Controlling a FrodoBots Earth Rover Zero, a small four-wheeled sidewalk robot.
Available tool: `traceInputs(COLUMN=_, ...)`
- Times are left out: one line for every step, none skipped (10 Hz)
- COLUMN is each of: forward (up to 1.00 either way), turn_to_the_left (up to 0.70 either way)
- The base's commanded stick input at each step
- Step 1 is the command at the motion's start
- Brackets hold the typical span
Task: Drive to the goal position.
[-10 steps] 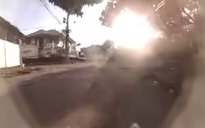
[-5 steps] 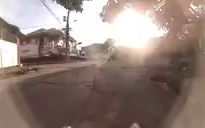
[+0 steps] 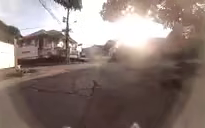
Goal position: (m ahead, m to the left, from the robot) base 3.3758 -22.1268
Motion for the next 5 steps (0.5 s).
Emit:
traceInputs(forward=1.0, turn_to_the_left=0.0)
traceInputs(forward=1.0, turn_to_the_left=0.0)
traceInputs(forward=1.0, turn_to_the_left=0.0)
traceInputs(forward=1.0, turn_to_the_left=0.0)
traceInputs(forward=1.0, turn_to_the_left=-0.1)
